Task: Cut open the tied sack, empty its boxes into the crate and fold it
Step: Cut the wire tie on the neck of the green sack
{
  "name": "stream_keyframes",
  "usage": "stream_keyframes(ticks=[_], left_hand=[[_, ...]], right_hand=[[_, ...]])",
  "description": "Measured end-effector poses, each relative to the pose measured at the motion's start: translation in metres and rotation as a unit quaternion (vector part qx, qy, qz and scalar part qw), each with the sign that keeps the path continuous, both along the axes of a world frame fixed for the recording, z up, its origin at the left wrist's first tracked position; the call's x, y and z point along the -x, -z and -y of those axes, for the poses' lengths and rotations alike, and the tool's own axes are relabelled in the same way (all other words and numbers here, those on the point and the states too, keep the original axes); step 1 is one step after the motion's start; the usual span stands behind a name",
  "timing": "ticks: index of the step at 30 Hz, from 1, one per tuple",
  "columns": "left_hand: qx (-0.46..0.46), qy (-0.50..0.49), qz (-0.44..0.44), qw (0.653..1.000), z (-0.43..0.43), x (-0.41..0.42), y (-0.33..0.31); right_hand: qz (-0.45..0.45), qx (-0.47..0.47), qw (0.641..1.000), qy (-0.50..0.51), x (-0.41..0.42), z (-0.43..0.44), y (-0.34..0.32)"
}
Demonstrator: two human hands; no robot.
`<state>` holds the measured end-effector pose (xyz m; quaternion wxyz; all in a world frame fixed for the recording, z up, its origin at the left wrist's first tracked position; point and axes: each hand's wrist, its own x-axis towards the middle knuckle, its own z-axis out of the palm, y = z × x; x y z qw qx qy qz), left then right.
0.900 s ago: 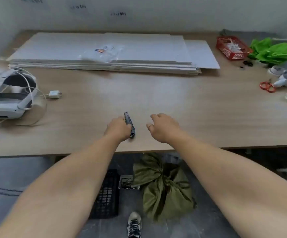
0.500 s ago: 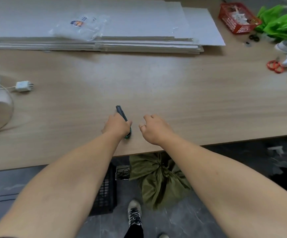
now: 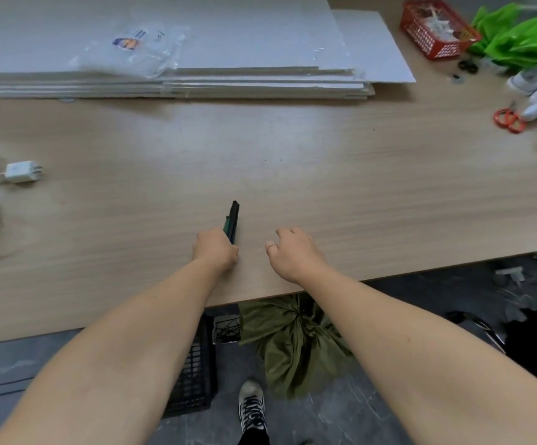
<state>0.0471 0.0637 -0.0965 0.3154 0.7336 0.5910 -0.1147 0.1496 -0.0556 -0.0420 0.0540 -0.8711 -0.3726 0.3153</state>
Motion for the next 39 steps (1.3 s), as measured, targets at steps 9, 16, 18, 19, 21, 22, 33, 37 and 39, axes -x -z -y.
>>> stream_keyframes(ticks=[9, 16, 18, 19, 21, 22, 33, 37, 39], left_hand=[[0.117, -0.030, 0.284, 0.951, 0.034, 0.011, -0.032], [0.053, -0.027, 0.321, 0.945, 0.083, 0.012, -0.079], [0.046, -0.032, 0.337, 0.940, 0.102, 0.012, -0.094], [0.044, -0.036, 0.344, 0.937, 0.113, 0.011, -0.101], [0.037, -0.051, 0.352, 0.934, 0.133, 0.012, -0.112], [0.032, -0.058, 0.357, 0.932, 0.144, 0.012, -0.118], [-0.006, -0.119, 0.387, 0.915, 0.256, 0.029, -0.162], [-0.006, -0.110, 0.375, 0.920, 0.279, 0.040, -0.162], [0.017, -0.117, 0.394, 0.912, 0.285, 0.046, -0.163]], right_hand=[[-0.008, -0.075, 0.997, 0.033, 0.005, 0.006, -0.032], [-0.019, -0.135, 0.990, 0.041, 0.003, 0.039, -0.072], [-0.037, -0.150, 0.987, 0.048, 0.000, 0.053, -0.083], [-0.045, -0.157, 0.985, 0.051, -0.001, 0.061, -0.088], [-0.056, -0.171, 0.982, 0.053, -0.002, 0.079, -0.098], [-0.059, -0.177, 0.981, 0.055, -0.002, 0.088, -0.103], [-0.040, -0.221, 0.973, 0.050, -0.014, 0.191, -0.133], [-0.045, -0.223, 0.973, 0.034, -0.002, 0.209, -0.133], [-0.048, -0.224, 0.973, 0.029, 0.004, 0.214, -0.133]])
